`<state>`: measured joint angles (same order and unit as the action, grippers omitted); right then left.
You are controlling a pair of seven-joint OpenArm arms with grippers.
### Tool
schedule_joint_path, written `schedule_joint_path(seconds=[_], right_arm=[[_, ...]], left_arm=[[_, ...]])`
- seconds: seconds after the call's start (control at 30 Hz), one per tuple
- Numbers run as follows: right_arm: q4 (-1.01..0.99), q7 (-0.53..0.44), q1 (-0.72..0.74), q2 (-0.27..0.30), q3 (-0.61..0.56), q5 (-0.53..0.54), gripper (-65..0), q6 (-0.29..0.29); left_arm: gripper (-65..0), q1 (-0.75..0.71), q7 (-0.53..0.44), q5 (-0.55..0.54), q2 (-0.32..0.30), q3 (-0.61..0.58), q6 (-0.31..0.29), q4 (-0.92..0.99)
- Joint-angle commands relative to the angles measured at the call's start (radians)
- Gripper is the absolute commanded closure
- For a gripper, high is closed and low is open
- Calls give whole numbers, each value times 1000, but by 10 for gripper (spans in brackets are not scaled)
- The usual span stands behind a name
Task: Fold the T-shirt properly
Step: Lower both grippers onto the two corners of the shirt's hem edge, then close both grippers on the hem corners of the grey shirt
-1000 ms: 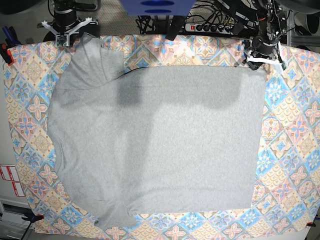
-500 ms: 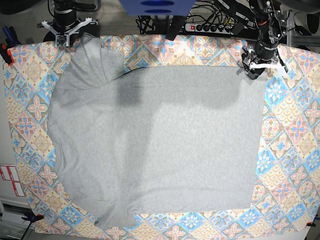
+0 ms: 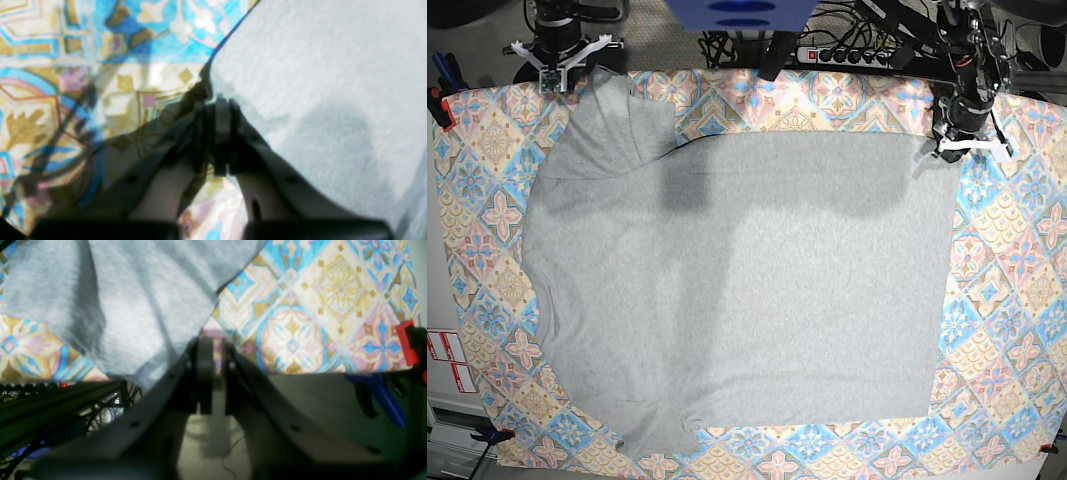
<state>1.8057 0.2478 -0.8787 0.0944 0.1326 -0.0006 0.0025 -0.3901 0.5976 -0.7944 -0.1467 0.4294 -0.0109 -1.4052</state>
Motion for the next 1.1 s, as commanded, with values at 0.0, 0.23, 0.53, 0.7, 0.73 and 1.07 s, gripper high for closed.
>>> schedule_joint_path(seconds=[0.0,0.23,0.53,0.7,0.73,1.07], right_arm=[[15,-23,-13,5,3,0,-41,-5],[16,-23,-12,3,-80,1,-116,-5],[-8,57,66,3,-103,4,-222,-5],[-19,147,146,3,-97,4,-223,-5],[-20,147,155,3,-97,4,-223,-5],[-109,146,183,3,-41,4,-220,-5]], left_arm=[[0,-7,94,7,3,-8,13,5],[0,-23,112,7,-1,-8,13,5],[0,-33,112,7,-1,-8,13,4],[0,-33,112,7,-1,-8,13,4],[0,-33,112,7,-1,-8,13,4],[0,-33,112,7,-1,-8,13,5]])
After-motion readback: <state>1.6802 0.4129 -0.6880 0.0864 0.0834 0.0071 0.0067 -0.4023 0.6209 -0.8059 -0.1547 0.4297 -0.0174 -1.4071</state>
